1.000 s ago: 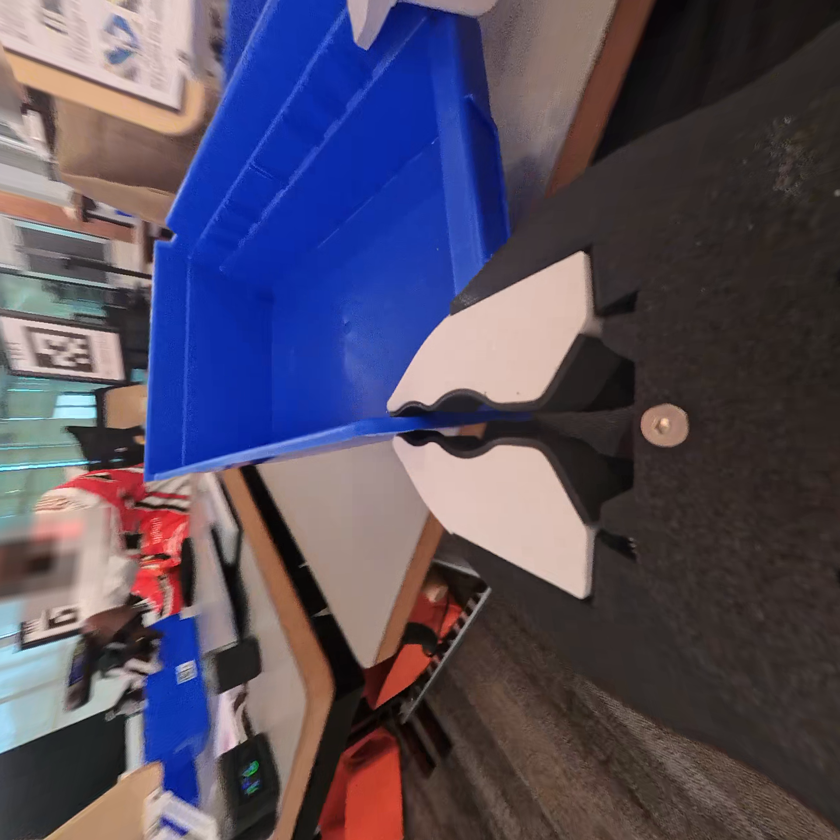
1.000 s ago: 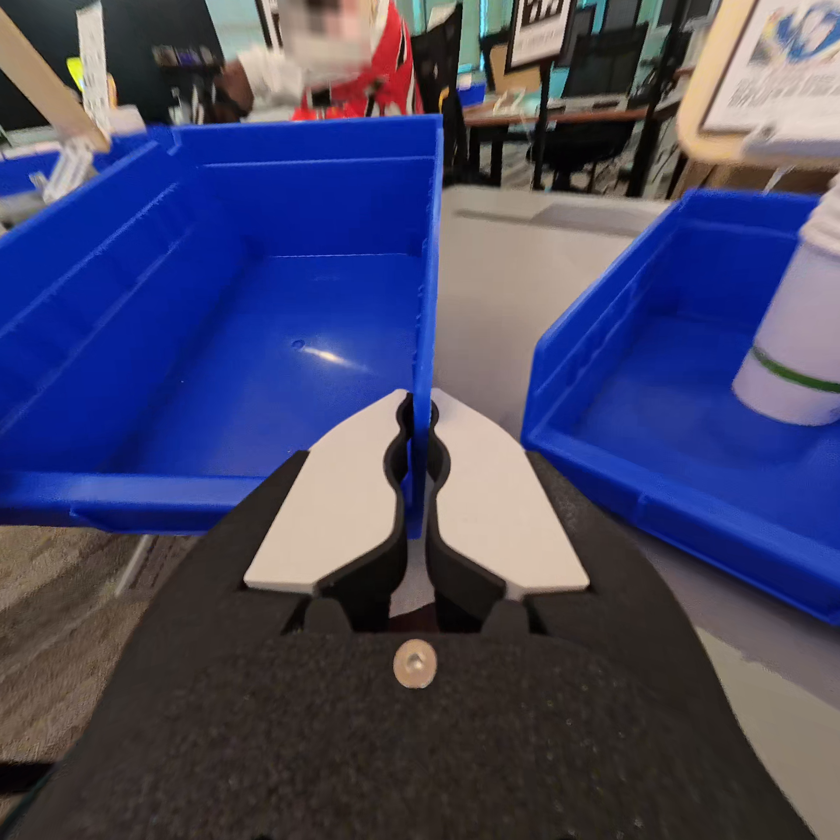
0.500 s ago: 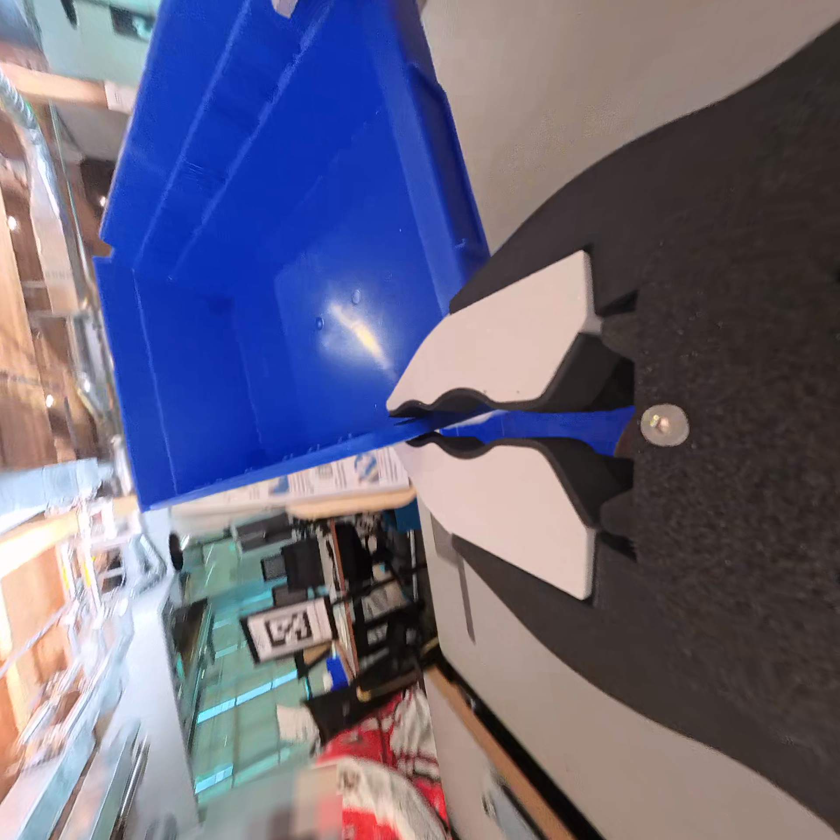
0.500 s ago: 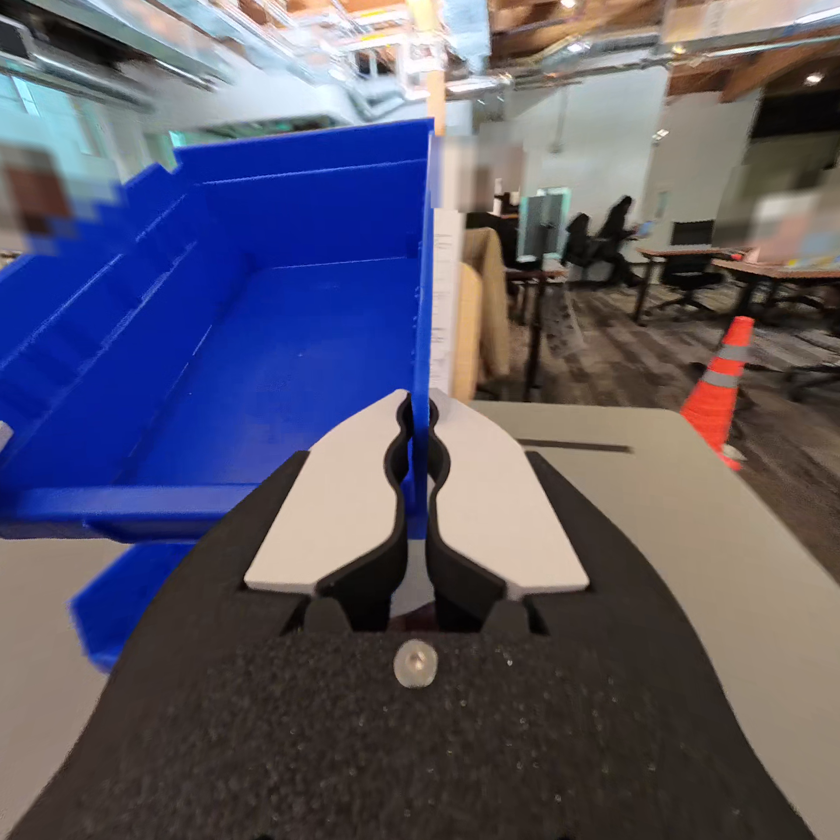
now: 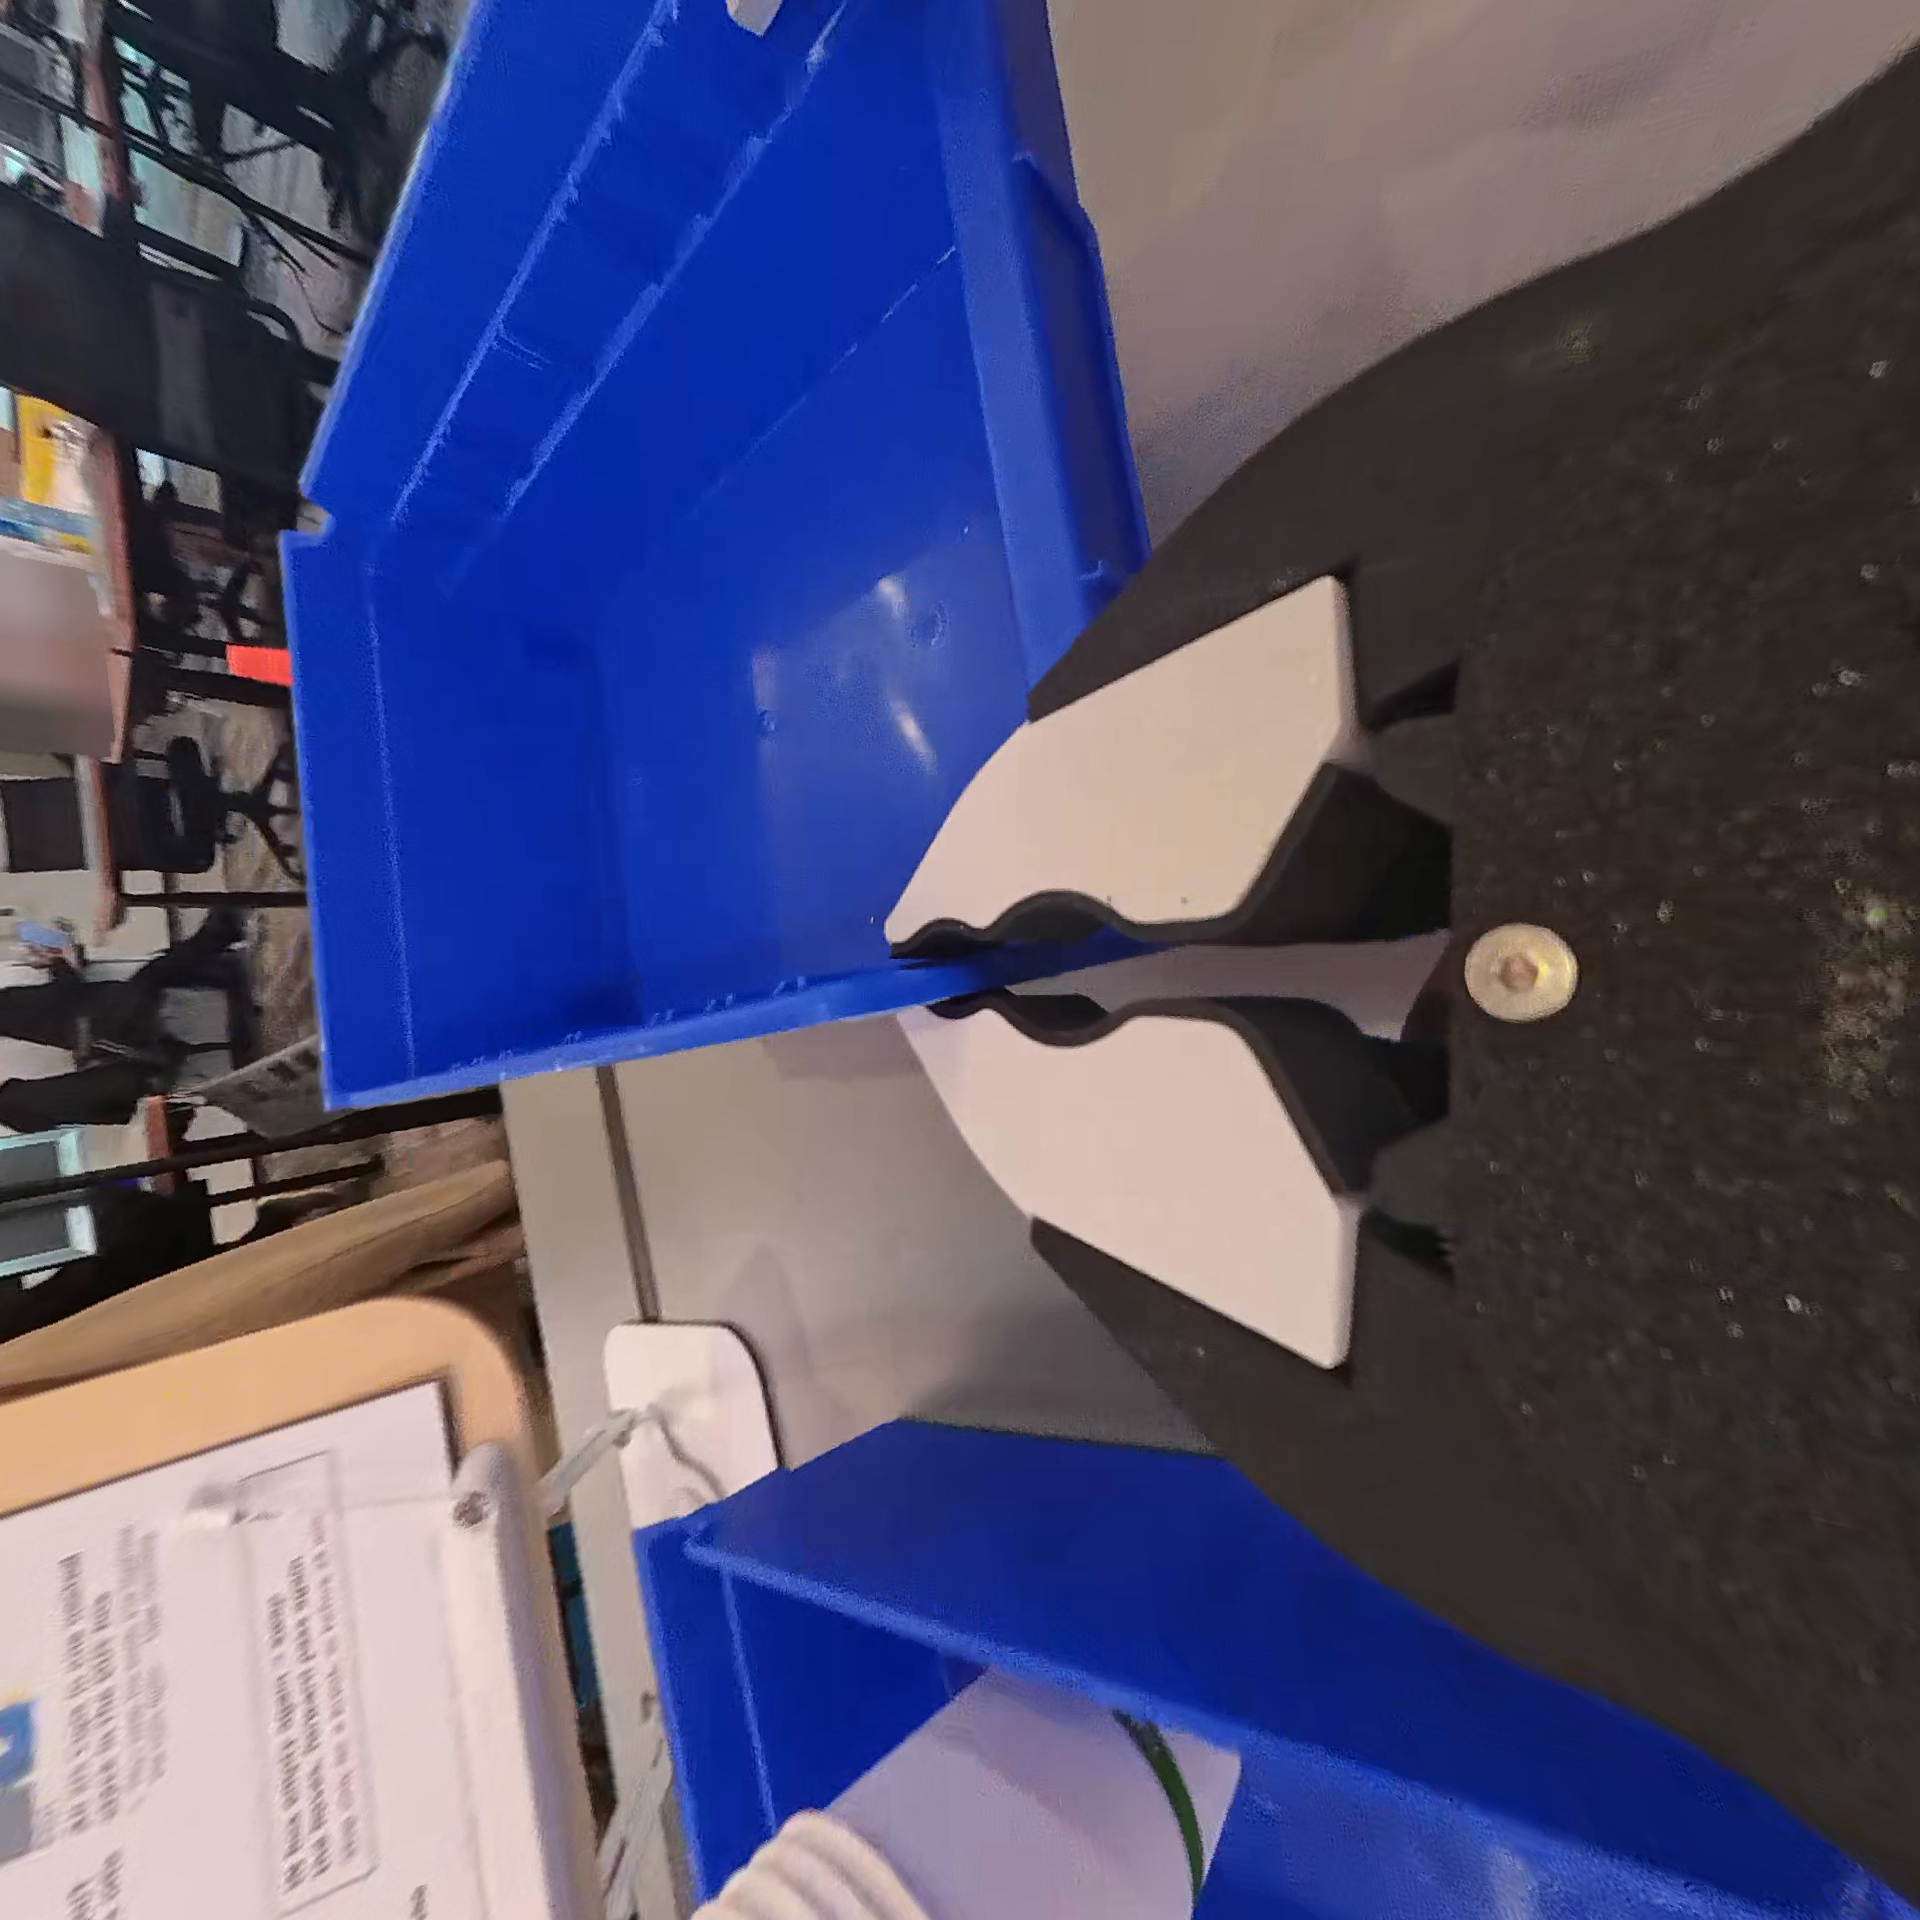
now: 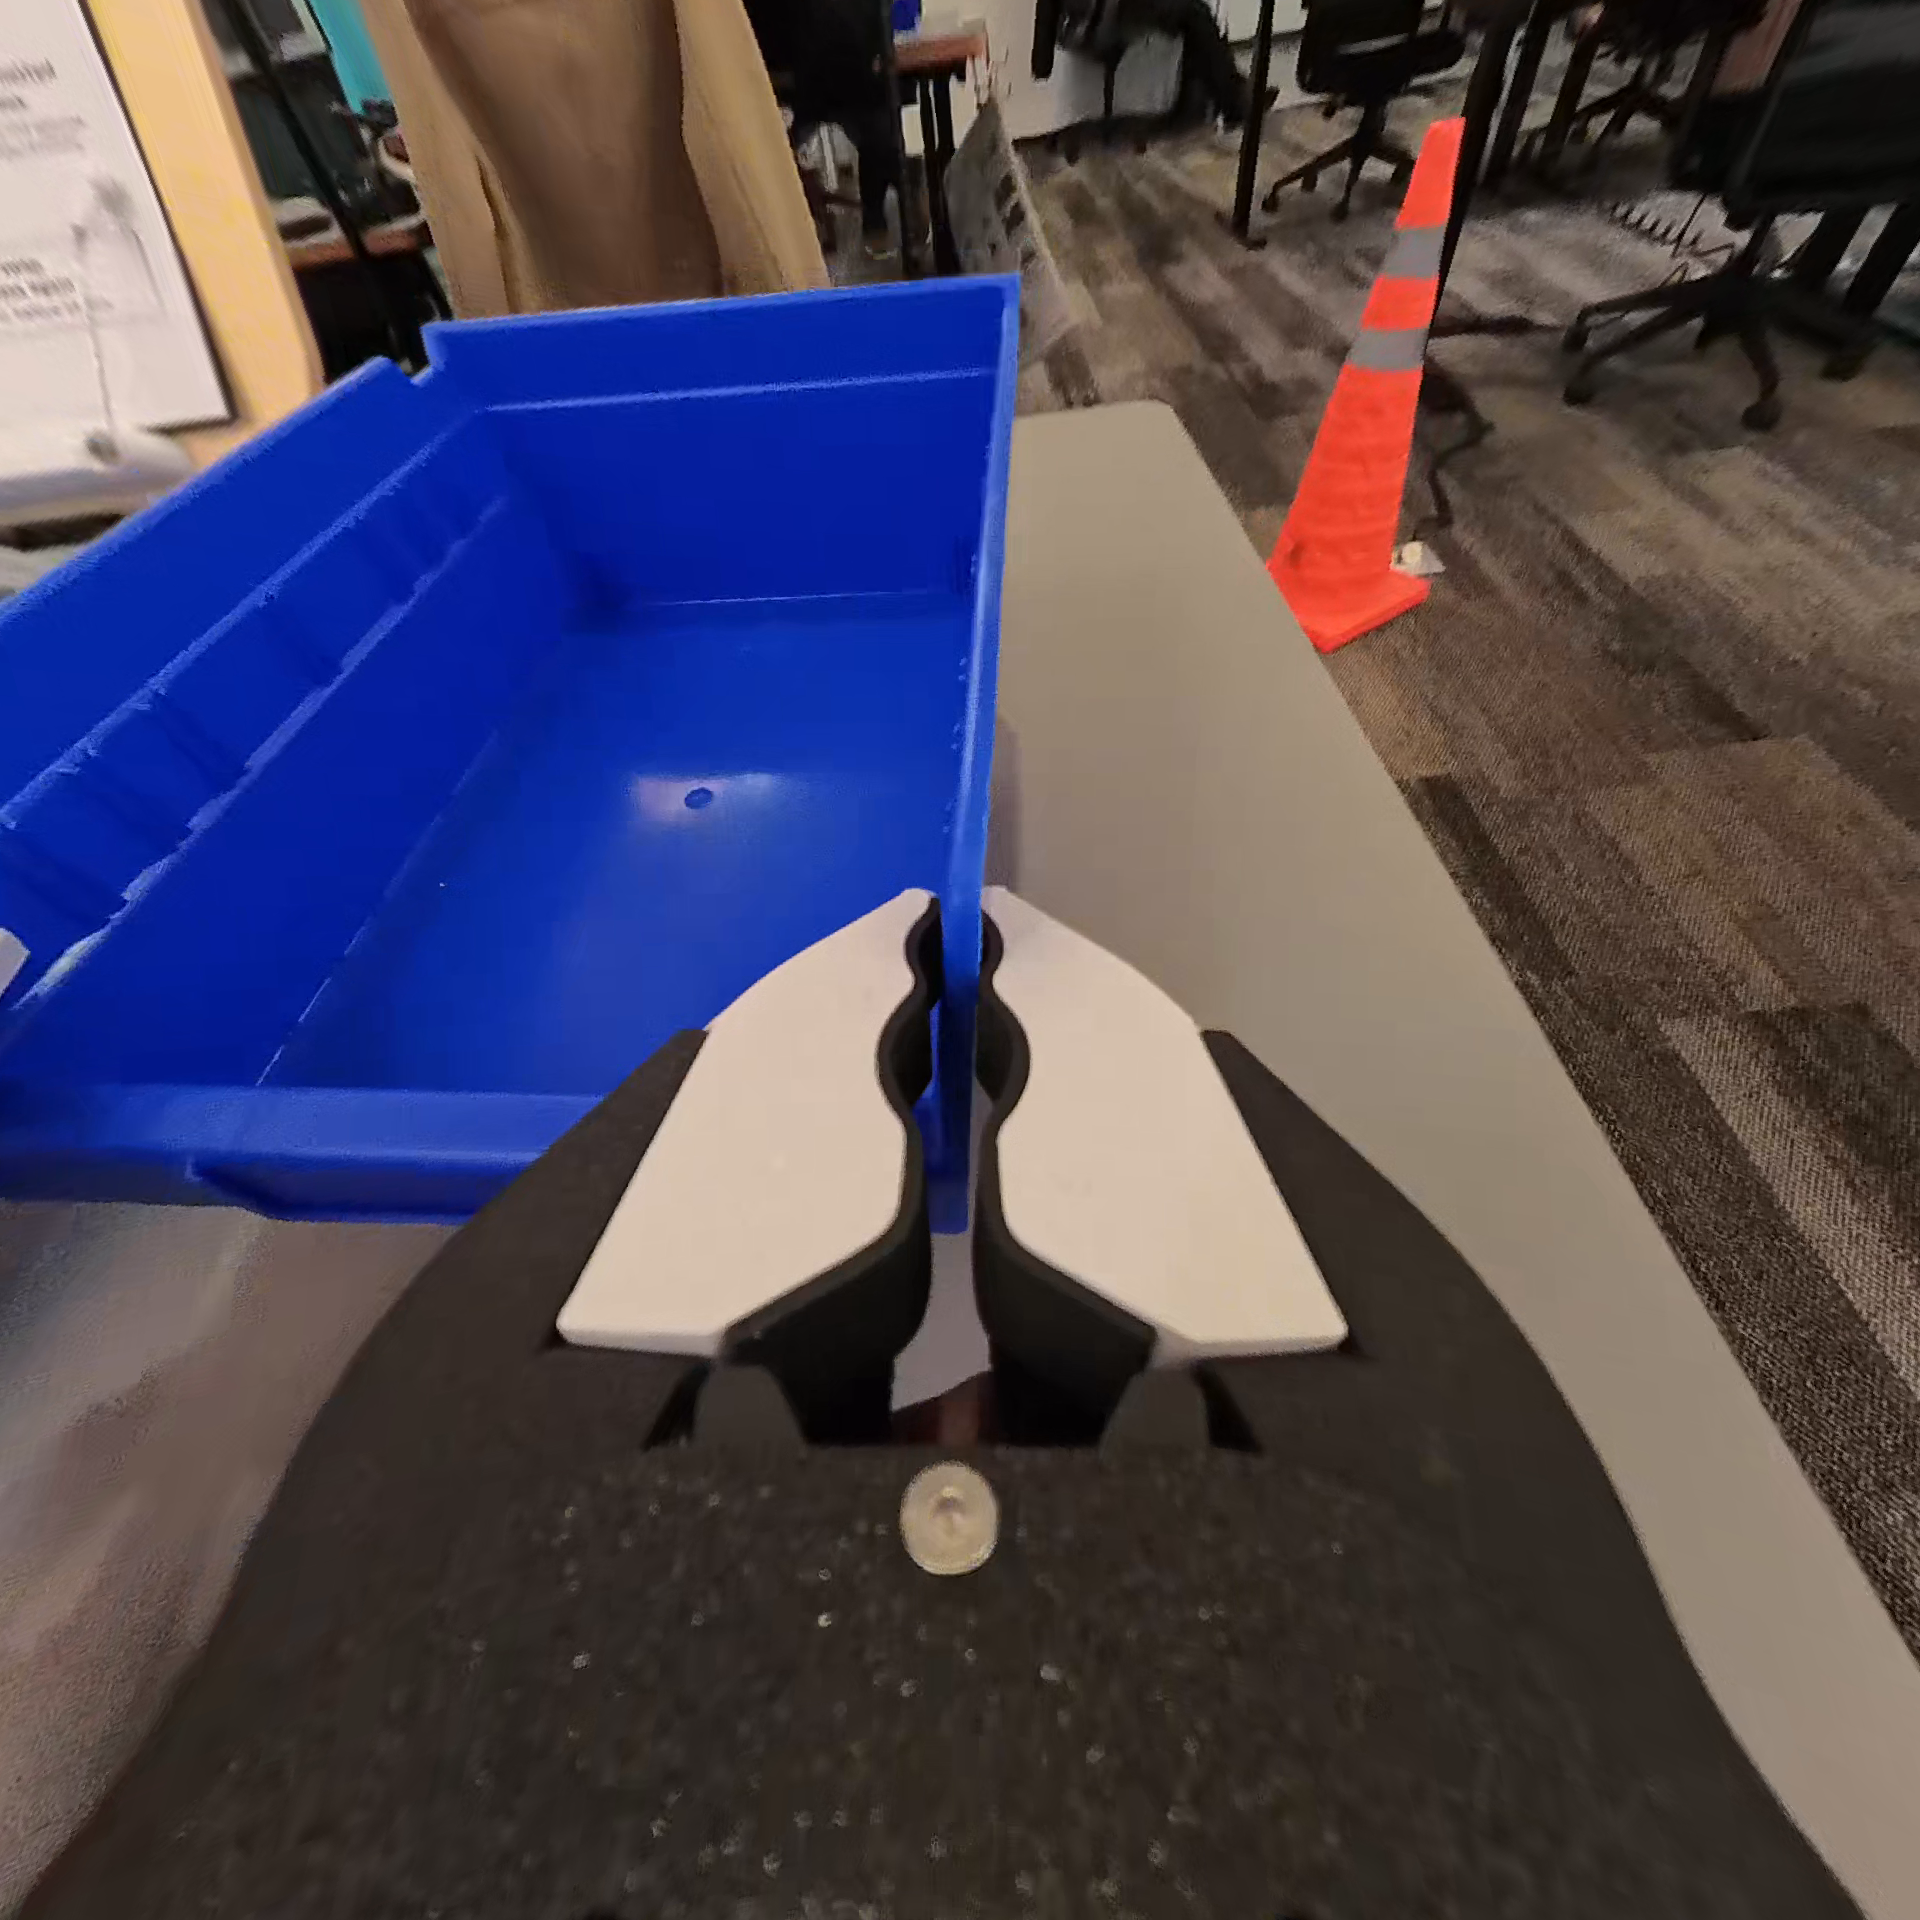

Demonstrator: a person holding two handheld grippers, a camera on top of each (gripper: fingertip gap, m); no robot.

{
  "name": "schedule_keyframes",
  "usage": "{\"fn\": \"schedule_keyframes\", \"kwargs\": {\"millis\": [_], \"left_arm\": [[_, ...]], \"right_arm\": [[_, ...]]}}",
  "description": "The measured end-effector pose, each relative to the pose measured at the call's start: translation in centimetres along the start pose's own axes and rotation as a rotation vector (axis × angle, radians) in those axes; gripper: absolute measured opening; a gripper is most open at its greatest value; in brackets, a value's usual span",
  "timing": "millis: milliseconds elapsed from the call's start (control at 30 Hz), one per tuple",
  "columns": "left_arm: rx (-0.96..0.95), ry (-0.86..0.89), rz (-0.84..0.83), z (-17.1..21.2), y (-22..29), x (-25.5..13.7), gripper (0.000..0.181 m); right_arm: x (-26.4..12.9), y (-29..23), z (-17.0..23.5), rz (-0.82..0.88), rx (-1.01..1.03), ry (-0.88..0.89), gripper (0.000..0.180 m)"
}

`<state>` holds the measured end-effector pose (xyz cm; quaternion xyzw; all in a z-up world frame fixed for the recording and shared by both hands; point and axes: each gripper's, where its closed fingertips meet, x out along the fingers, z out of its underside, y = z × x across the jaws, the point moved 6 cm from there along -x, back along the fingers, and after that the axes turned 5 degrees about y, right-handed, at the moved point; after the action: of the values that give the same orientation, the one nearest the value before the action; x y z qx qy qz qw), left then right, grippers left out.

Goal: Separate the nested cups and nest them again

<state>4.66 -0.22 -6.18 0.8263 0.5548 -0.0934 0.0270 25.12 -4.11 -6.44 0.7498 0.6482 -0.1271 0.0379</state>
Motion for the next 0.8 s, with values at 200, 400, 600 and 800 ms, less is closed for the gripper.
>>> {"fn": "schedule_keyframes", "kwargs": {"millis": [200,400,600,800], "left_arm": [[-0.004,-0.075,0.03,2.8,0.9,1.3,0.005],[0.037,-0.155,0.063,4.4,2.0,1.6,0.011],[0.09,-0.199,0.105,5.2,0.3,-1.2,0.058],[0.106,-0.084,0.139,2.8,-7.7,-11.3,0.053]], "right_arm": [[1.9,1.4,1.5,-0.032,-0.049,-0.088,0.003],[2.3,2.5,3.5,-0.01,0.002,-0.142,0.003],[1.8,3.0,4.2,0.012,-0.03,-0.151,0.033],[-3.9,0.5,-0.9,0.053,-0.064,0.056,0.038]]}}
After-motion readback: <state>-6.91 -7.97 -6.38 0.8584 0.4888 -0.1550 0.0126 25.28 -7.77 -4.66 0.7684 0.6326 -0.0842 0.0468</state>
